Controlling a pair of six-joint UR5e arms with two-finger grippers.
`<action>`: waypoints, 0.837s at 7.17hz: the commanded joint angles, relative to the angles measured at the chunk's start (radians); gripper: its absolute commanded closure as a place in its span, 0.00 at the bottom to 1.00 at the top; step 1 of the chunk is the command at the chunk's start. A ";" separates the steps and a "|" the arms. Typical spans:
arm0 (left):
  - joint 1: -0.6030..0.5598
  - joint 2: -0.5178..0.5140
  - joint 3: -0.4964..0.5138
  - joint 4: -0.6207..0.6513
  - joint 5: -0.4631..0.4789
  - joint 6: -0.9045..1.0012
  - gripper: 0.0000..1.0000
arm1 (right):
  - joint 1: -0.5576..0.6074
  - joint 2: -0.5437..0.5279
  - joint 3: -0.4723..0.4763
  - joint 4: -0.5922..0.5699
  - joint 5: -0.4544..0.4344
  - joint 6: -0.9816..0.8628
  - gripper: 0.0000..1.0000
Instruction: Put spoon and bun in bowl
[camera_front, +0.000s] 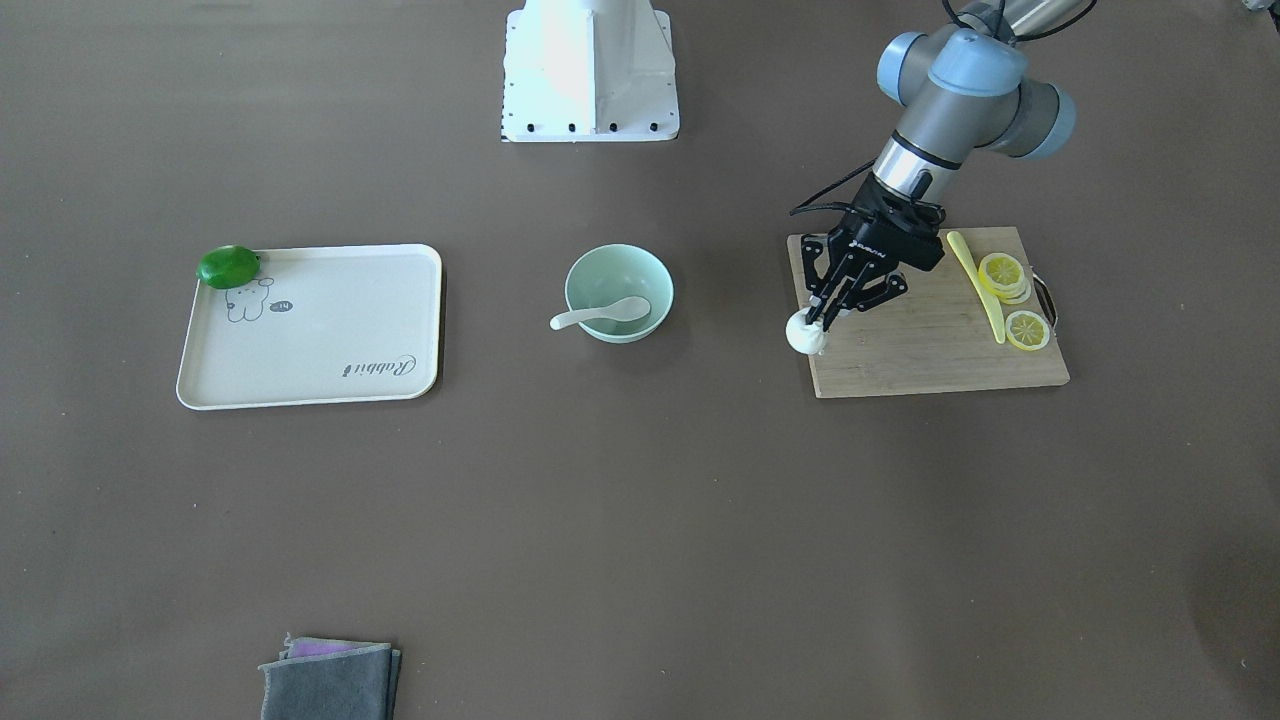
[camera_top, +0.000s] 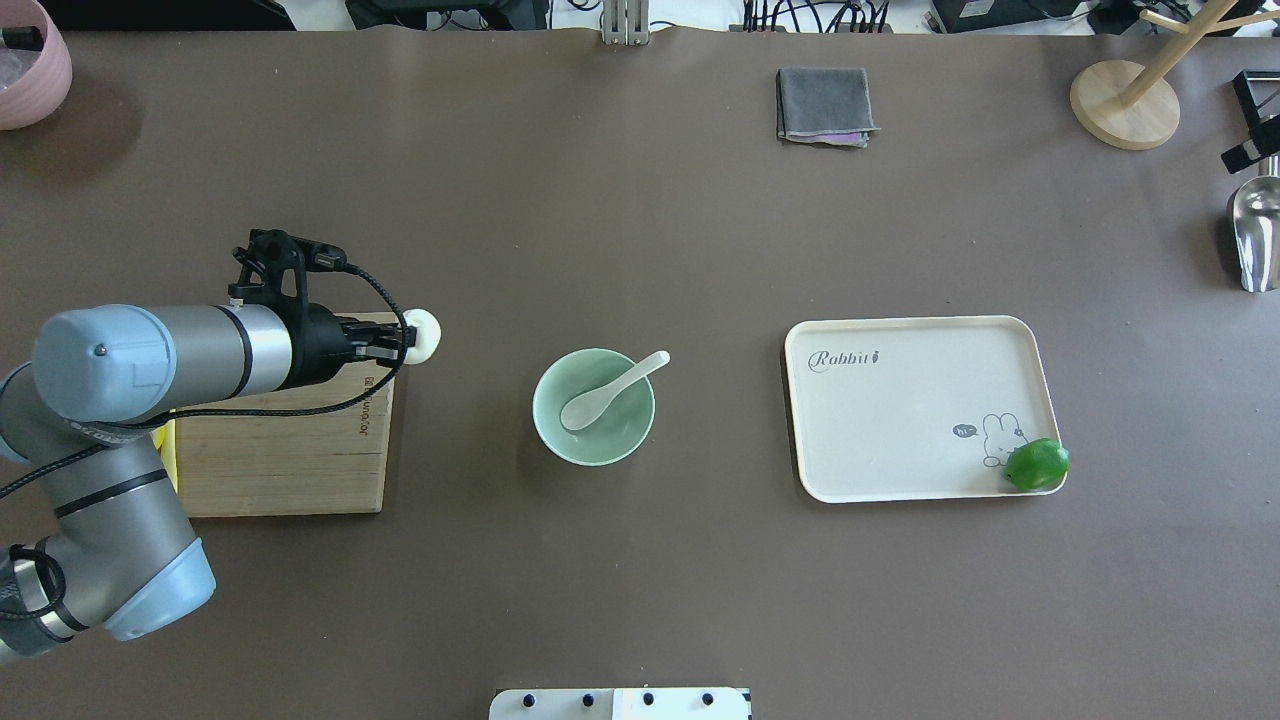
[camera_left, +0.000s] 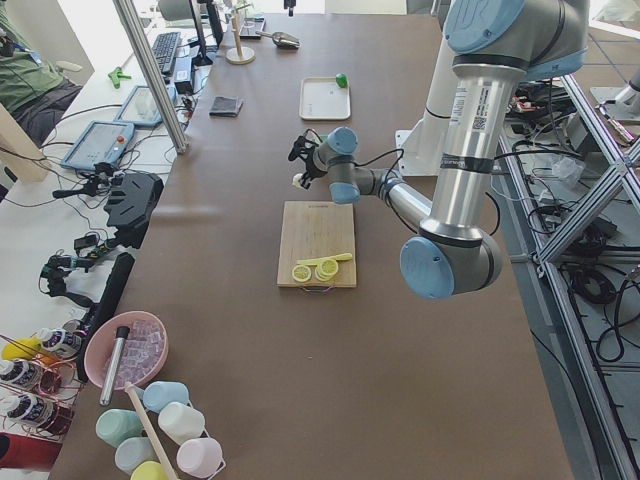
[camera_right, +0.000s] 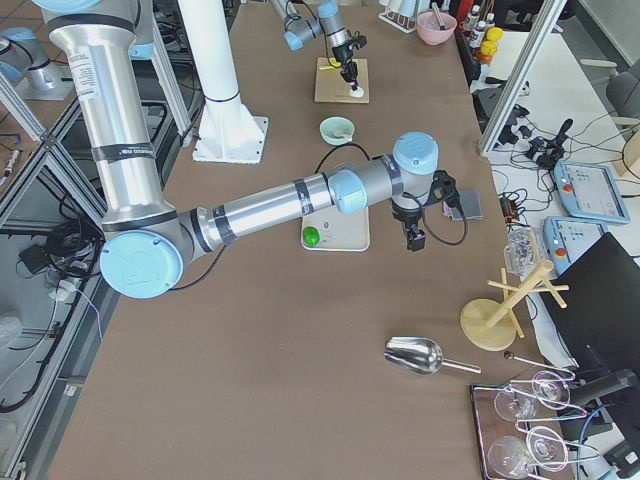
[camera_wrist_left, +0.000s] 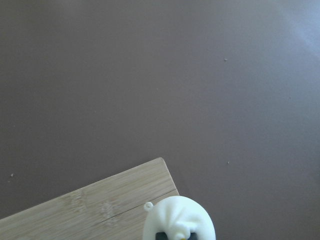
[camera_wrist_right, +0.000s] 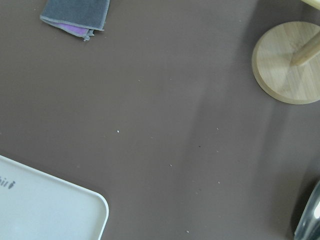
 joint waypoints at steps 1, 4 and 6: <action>0.080 -0.137 0.020 0.029 0.064 -0.125 1.00 | 0.088 -0.111 -0.006 0.006 0.017 -0.099 0.00; 0.150 -0.259 0.026 0.114 0.100 -0.228 0.18 | 0.091 -0.170 -0.015 0.121 0.018 -0.085 0.00; 0.150 -0.254 0.028 0.112 0.100 -0.228 0.02 | 0.091 -0.168 -0.009 0.118 0.014 -0.061 0.00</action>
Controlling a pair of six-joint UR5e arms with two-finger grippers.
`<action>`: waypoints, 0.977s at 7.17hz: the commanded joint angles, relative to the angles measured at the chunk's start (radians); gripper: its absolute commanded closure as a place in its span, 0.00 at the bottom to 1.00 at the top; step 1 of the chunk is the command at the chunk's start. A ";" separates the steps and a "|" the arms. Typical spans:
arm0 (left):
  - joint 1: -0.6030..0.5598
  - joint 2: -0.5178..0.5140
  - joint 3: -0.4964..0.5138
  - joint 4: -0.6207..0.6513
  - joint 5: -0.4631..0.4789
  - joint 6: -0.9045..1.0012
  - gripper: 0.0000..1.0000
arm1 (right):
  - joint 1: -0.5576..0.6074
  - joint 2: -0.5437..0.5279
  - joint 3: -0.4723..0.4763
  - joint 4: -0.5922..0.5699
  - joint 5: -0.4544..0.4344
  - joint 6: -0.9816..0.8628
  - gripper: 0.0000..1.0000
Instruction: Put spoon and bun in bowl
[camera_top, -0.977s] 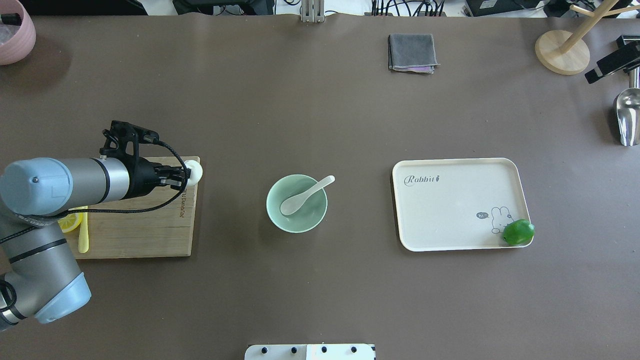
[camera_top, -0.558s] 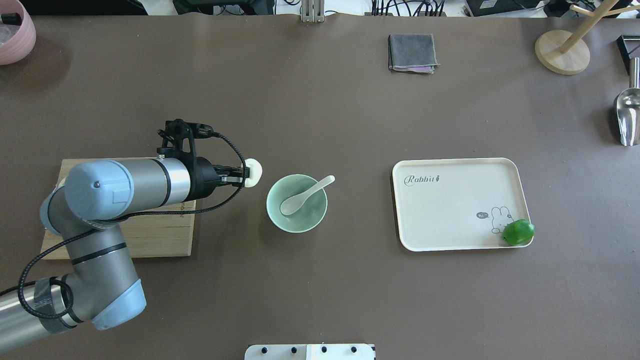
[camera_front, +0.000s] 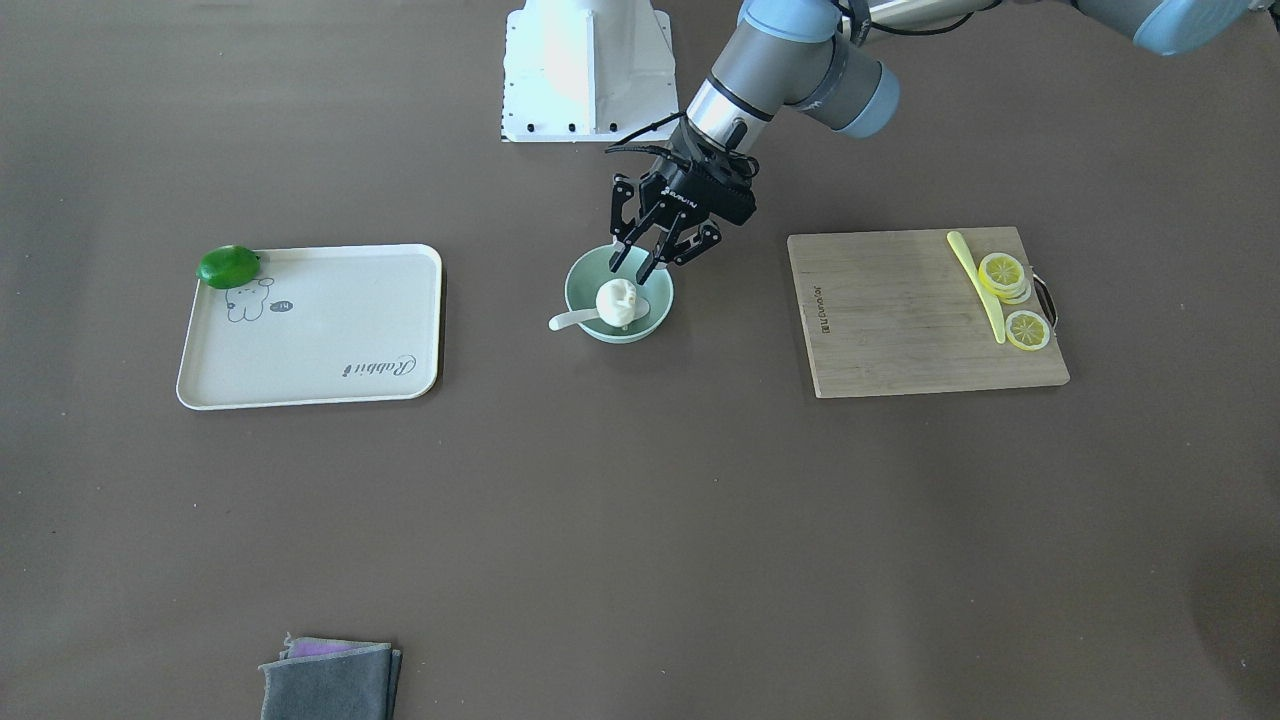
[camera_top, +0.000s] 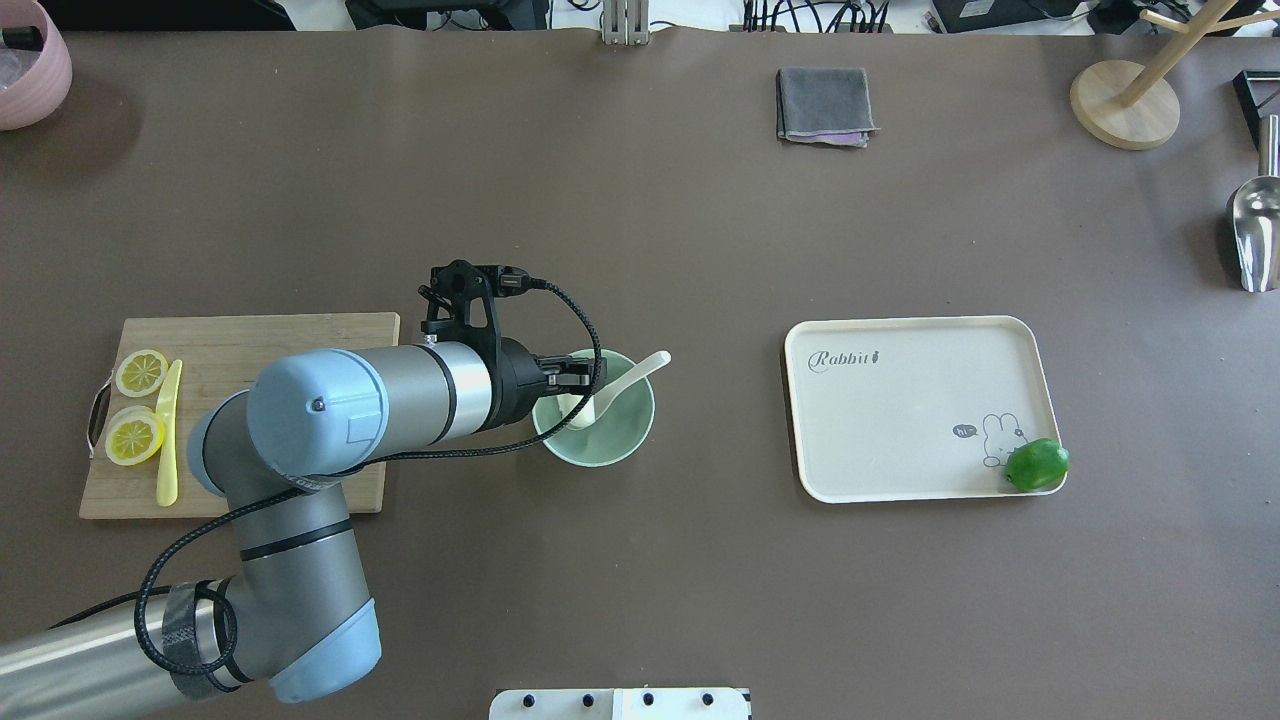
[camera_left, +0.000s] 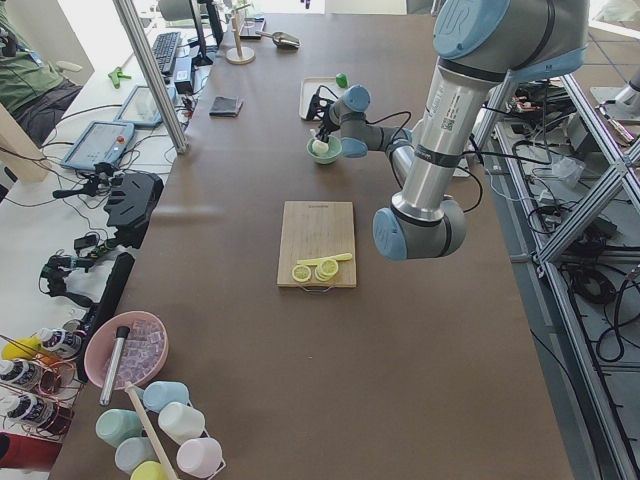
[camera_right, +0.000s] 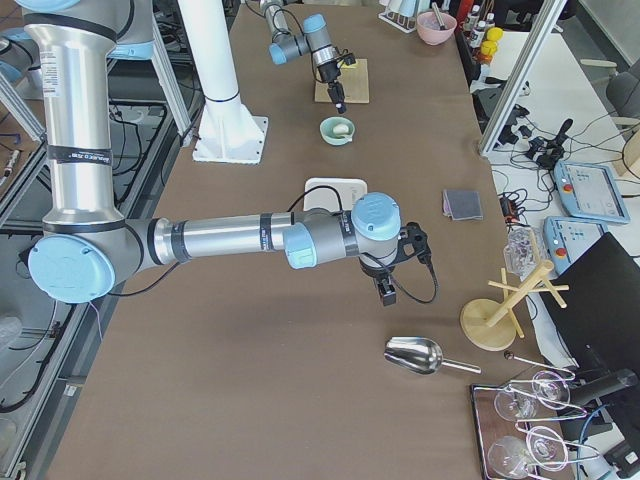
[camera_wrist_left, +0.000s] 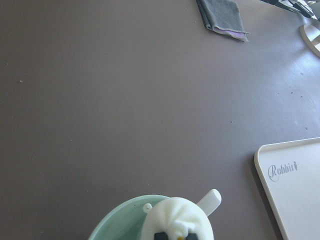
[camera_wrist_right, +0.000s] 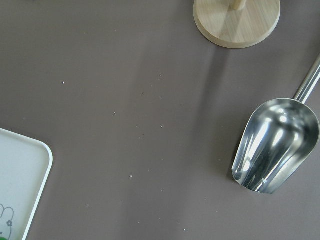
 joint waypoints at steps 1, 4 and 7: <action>0.002 0.003 -0.002 0.004 0.002 0.003 0.02 | 0.000 -0.003 0.006 0.003 -0.004 0.023 0.00; -0.125 0.057 -0.028 0.015 -0.242 0.082 0.02 | 0.002 -0.026 0.008 -0.003 -0.077 0.139 0.00; -0.429 0.202 -0.029 0.154 -0.602 0.252 0.01 | 0.002 -0.141 0.020 0.017 -0.139 0.212 0.00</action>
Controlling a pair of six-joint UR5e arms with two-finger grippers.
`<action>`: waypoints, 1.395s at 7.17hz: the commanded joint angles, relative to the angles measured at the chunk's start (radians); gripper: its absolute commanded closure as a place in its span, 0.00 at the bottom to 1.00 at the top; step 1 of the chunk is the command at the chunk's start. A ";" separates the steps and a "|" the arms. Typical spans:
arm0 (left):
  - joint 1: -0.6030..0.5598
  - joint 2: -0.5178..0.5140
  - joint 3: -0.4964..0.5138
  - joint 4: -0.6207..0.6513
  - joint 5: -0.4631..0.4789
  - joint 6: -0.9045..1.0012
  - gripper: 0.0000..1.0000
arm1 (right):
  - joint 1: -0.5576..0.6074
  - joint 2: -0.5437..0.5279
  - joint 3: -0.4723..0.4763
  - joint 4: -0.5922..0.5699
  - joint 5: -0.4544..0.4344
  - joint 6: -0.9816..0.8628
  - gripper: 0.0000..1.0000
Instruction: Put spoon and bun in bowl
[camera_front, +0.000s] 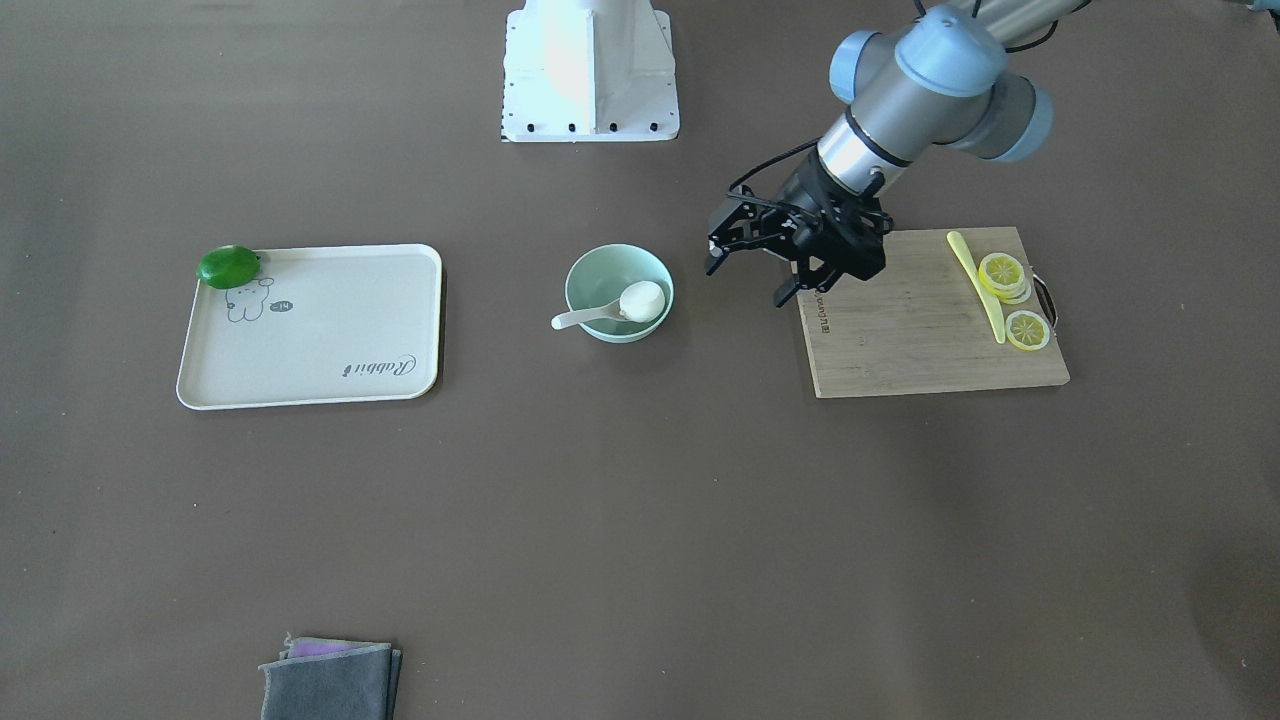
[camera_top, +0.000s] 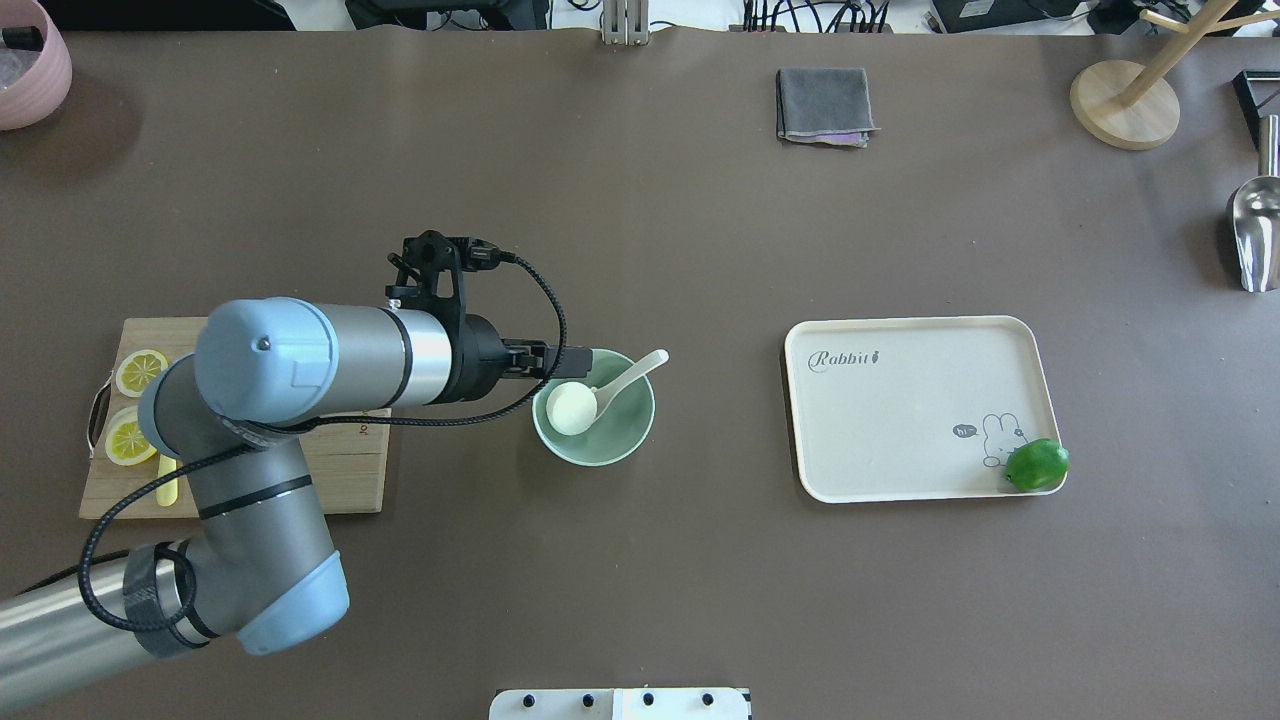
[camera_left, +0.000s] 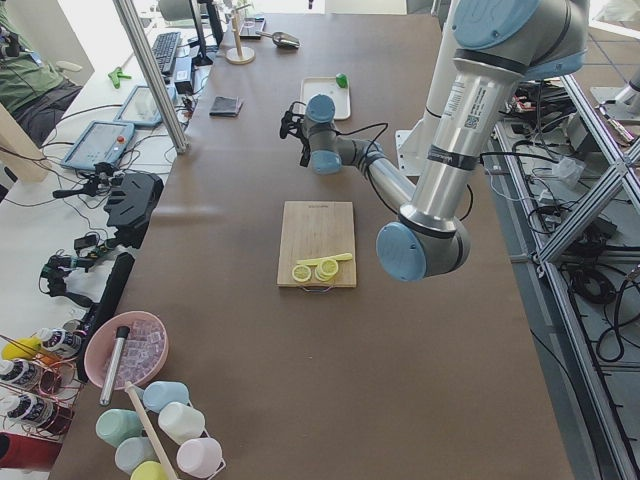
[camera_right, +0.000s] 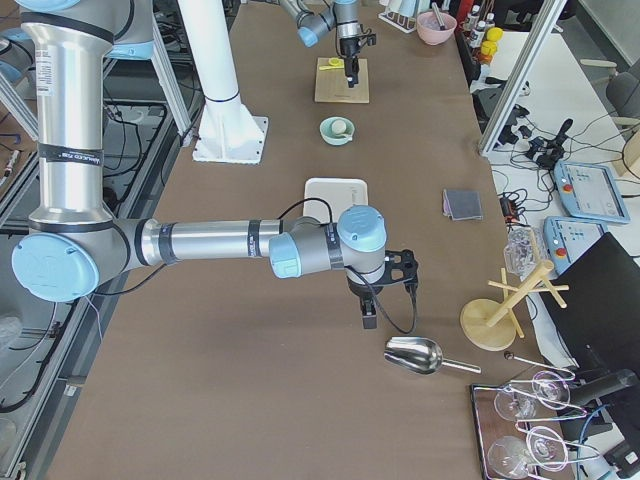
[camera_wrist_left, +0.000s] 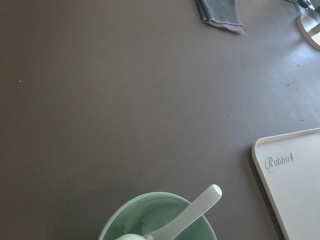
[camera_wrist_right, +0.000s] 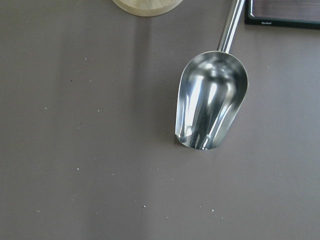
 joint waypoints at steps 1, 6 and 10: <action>-0.172 0.110 -0.027 0.204 -0.079 0.315 0.00 | 0.001 -0.070 0.027 0.018 -0.006 0.004 0.00; -0.749 0.251 -0.006 0.768 -0.188 1.477 0.00 | -0.023 -0.061 0.044 -0.062 -0.023 -0.190 0.00; -0.933 0.432 0.141 0.722 -0.170 1.558 0.00 | -0.010 -0.098 0.139 -0.254 -0.061 -0.289 0.00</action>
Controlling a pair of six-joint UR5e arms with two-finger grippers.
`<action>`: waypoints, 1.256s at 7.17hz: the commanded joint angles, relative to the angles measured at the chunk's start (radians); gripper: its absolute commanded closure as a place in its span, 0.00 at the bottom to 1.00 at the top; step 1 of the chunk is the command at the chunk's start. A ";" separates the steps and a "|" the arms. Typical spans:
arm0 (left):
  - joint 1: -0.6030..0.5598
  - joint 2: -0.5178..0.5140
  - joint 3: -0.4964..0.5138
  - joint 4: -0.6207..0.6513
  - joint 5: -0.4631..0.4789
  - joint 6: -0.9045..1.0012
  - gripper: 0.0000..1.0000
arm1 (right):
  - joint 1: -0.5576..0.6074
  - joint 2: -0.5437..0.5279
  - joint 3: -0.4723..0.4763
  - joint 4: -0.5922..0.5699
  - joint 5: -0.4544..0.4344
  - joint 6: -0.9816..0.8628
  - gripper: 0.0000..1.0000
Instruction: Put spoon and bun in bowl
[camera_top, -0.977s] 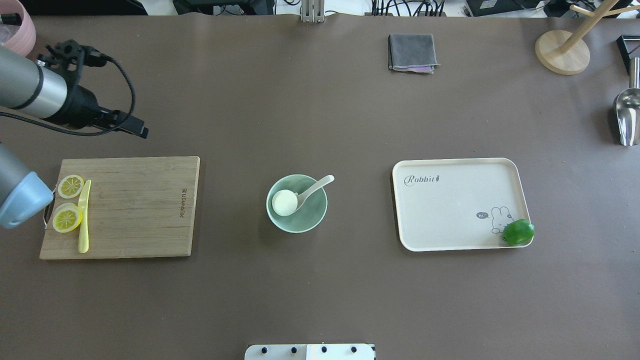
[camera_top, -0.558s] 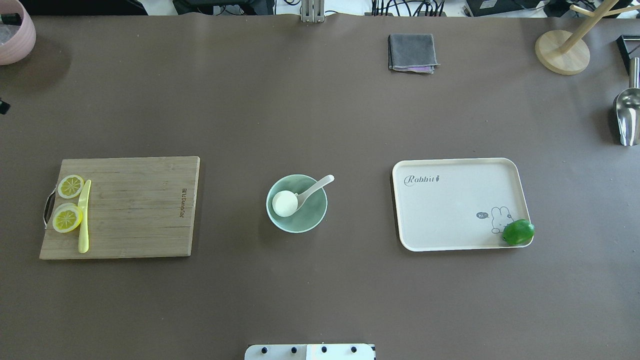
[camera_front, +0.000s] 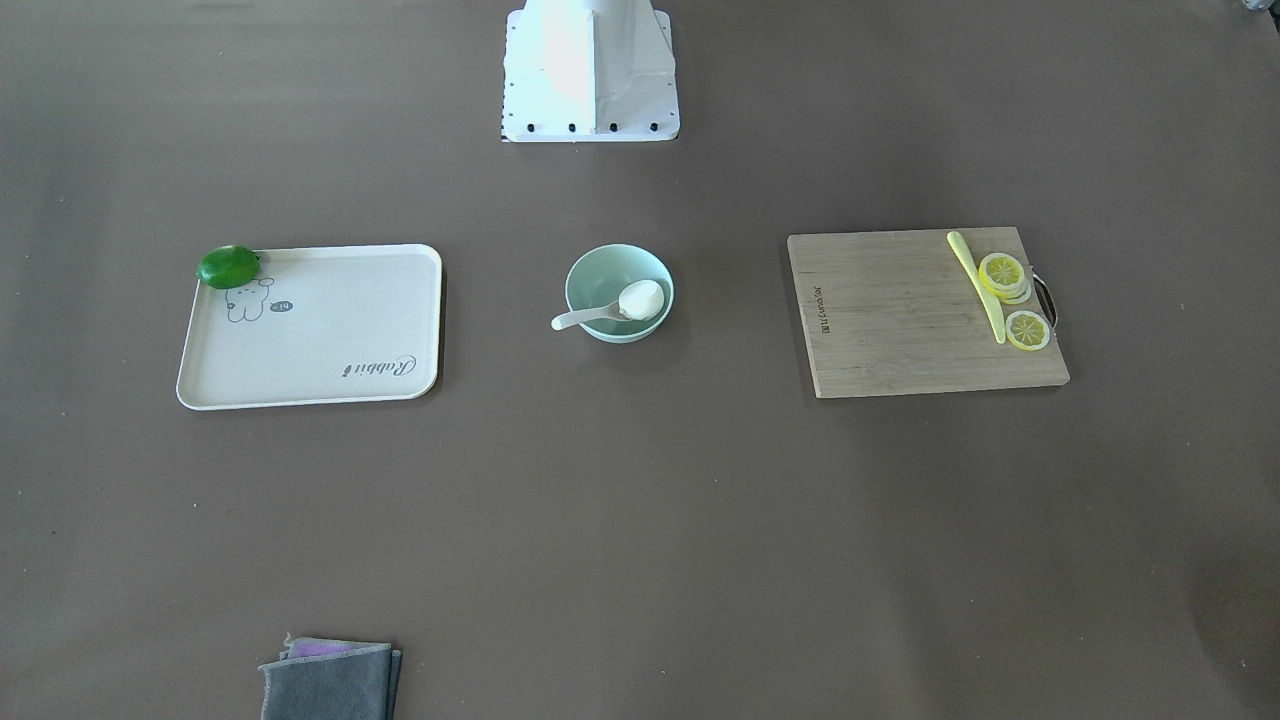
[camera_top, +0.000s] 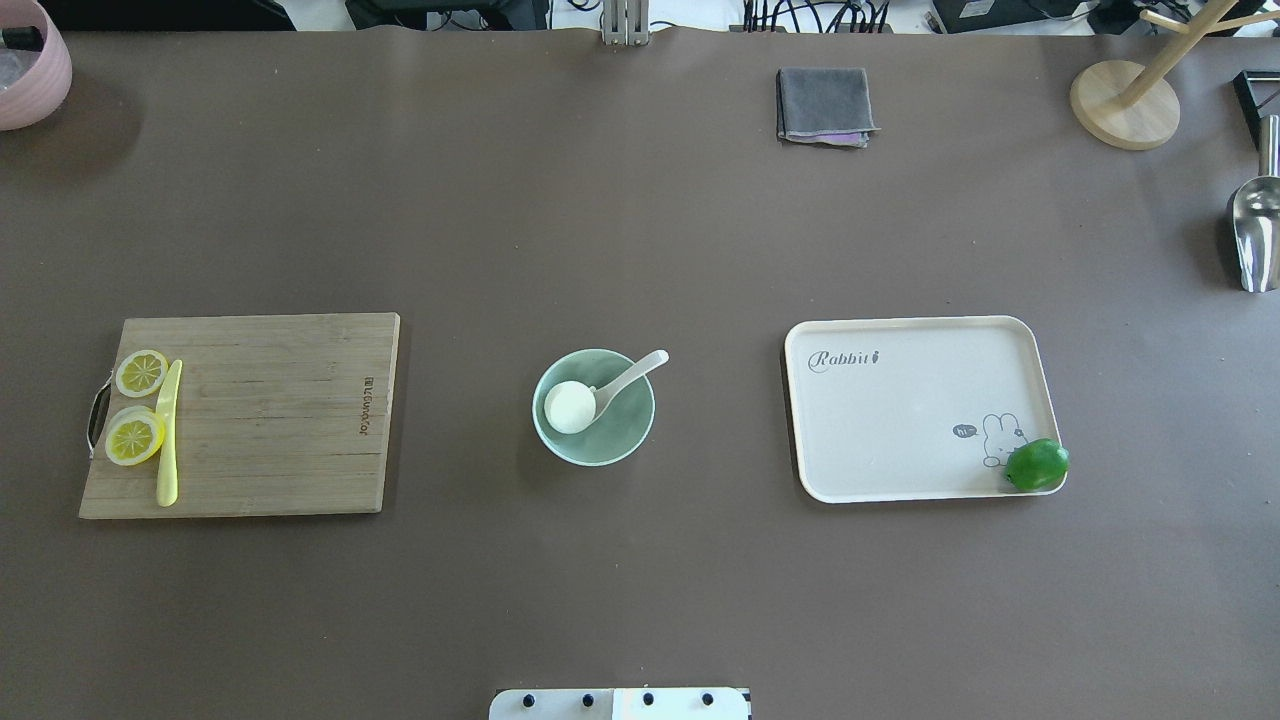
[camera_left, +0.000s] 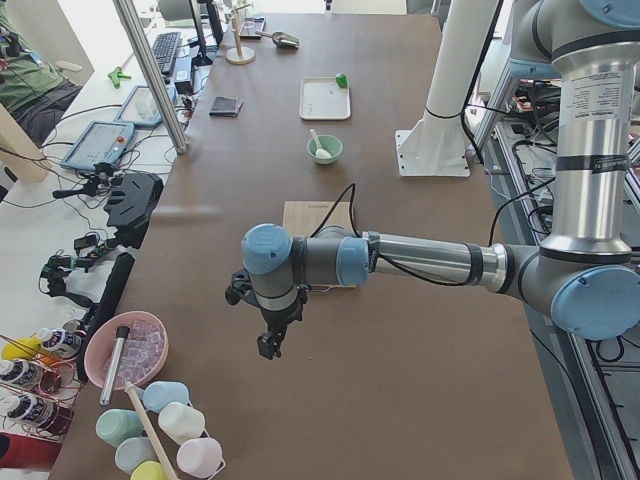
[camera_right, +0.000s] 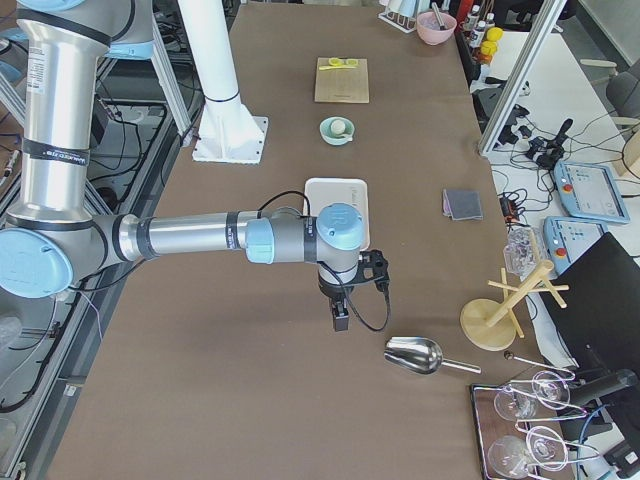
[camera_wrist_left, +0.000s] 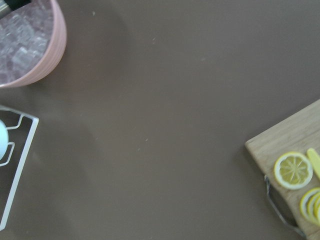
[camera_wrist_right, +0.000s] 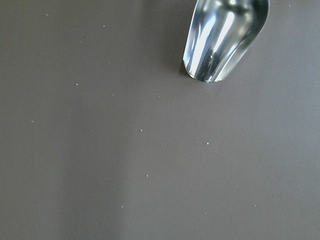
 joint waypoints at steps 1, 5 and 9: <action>-0.092 0.034 0.004 -0.027 0.017 0.006 0.00 | 0.001 -0.007 -0.011 -0.015 -0.027 -0.014 0.00; -0.093 0.057 -0.059 -0.028 0.071 0.014 0.00 | 0.001 -0.003 -0.018 -0.014 -0.025 -0.008 0.00; -0.093 0.059 -0.080 -0.030 0.074 0.015 0.00 | -0.005 0.006 -0.018 -0.017 -0.016 -0.005 0.00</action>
